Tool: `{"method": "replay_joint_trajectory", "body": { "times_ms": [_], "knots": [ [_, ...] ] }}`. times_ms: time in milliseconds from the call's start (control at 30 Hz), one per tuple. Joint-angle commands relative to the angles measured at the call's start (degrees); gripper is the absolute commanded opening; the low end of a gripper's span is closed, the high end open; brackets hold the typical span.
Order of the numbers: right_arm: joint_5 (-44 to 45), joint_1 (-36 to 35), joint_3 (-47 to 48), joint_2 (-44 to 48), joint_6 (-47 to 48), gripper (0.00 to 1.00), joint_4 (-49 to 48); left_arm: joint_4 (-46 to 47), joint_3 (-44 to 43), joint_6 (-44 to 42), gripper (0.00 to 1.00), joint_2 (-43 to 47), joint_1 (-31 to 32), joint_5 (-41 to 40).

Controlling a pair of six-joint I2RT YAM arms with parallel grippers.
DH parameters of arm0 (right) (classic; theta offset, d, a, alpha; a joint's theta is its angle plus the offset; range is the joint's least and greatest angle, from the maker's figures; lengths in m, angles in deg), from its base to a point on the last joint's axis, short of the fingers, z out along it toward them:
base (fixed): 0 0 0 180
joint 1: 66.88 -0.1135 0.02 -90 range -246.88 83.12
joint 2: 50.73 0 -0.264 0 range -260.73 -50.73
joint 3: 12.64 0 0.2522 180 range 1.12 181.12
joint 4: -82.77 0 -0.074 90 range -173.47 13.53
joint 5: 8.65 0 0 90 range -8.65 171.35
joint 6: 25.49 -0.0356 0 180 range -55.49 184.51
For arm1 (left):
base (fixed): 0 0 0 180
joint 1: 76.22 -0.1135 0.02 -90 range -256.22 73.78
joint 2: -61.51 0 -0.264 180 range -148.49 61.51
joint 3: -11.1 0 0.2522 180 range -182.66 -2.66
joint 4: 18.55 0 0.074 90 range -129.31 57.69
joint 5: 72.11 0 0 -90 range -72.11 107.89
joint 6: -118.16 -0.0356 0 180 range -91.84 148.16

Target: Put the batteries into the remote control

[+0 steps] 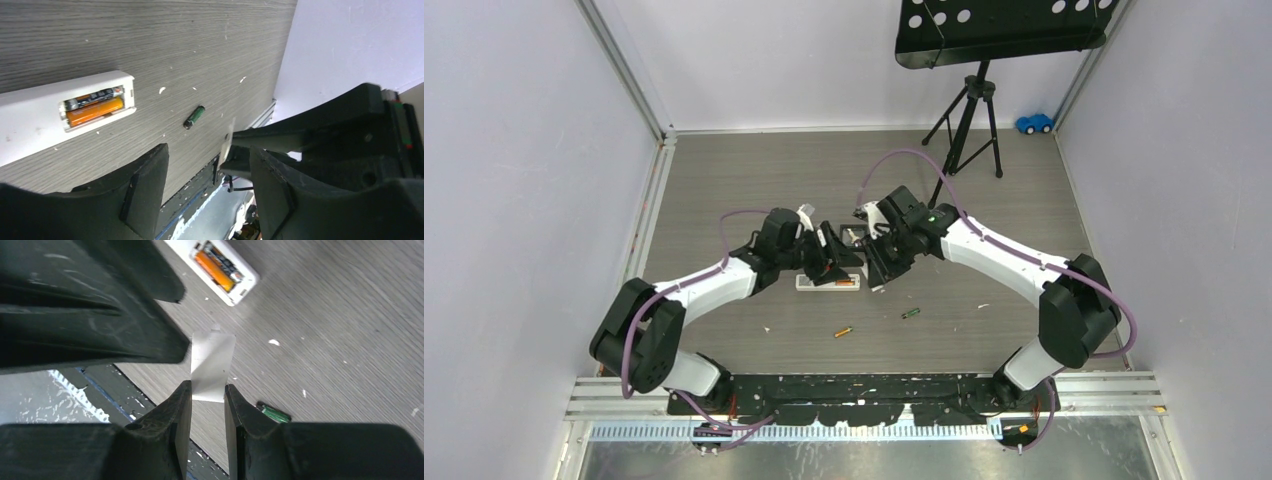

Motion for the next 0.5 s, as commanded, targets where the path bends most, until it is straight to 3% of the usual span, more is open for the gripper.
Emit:
{"method": "replay_joint_trajectory", "body": {
  "times_ms": [0, 467],
  "knots": [
    [-3.9, -1.5, 0.4, 1.7, 0.1, 0.24, -3.6, 7.2, -0.5, 2.8, 0.61, 0.0, 0.3, 3.3],
    [-3.6, -2.6, 2.4, 0.8, -1.8, 0.24, -6.0, 4.7, 0.4, 2.1, 0.41, 0.7, 0.4, 3.6]
  ]
}}
